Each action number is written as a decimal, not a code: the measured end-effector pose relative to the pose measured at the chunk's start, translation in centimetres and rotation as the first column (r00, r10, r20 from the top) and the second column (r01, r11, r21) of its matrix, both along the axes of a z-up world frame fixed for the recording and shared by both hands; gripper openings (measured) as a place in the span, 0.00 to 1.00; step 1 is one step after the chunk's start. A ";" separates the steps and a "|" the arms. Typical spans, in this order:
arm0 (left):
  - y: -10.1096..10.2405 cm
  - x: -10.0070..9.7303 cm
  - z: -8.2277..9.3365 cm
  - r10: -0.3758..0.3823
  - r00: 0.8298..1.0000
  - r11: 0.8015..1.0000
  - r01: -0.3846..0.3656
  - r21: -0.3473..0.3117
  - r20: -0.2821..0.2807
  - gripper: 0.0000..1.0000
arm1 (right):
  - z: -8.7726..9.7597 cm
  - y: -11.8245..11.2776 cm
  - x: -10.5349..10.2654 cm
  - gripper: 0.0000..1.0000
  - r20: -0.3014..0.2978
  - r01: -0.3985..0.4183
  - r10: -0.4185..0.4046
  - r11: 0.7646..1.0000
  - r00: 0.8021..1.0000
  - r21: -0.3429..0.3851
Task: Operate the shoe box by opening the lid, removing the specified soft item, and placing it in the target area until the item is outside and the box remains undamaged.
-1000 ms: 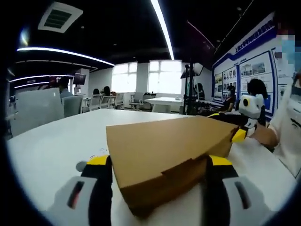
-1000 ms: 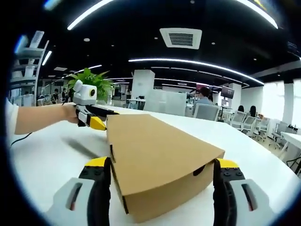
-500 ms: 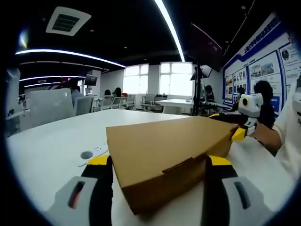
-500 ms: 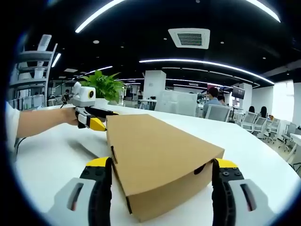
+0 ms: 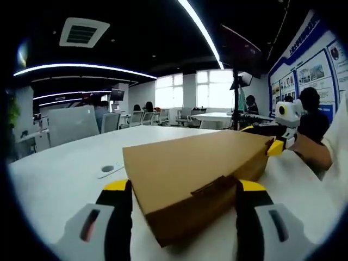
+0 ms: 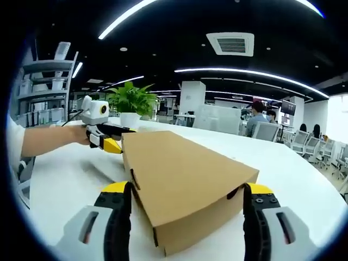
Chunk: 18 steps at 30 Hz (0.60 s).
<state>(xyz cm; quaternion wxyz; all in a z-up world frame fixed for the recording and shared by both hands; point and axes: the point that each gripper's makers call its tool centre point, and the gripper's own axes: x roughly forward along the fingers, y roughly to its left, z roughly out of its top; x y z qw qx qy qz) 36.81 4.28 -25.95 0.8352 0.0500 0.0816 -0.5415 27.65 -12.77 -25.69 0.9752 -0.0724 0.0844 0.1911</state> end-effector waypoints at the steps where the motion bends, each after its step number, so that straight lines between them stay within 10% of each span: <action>1: 0.1 0.0 0.0 0.002 1.000 1.000 -0.002 0.002 -0.001 0.79 | 0.0 0.1 0.1 0.88 0.015 0.010 -0.010 1.000 1.000 0.013; 5: 0.5 0.8 0.1 0.000 1.000 1.000 0.000 -0.019 -0.007 0.80 | 0.5 -0.1 0.1 0.88 0.063 0.014 -0.020 0.995 0.998 0.095; 9: 0.9 1.2 0.2 -0.001 1.000 1.000 0.001 -0.021 -0.005 0.81 | 0.7 0.1 0.2 0.91 0.045 0.023 -0.027 0.996 0.999 0.082; 12: 0.7 1.7 0.3 -0.015 1.000 1.000 0.015 -0.003 -0.002 0.83 | 2.3 -0.1 0.4 0.98 0.140 0.071 -0.073 0.997 0.987 0.016; 18: 0.1 1.6 0.4 -0.023 0.999 1.000 0.023 -0.008 -0.022 0.86 | 1.0 1.1 1.1 1.00 0.081 0.047 -0.049 0.999 0.996 0.026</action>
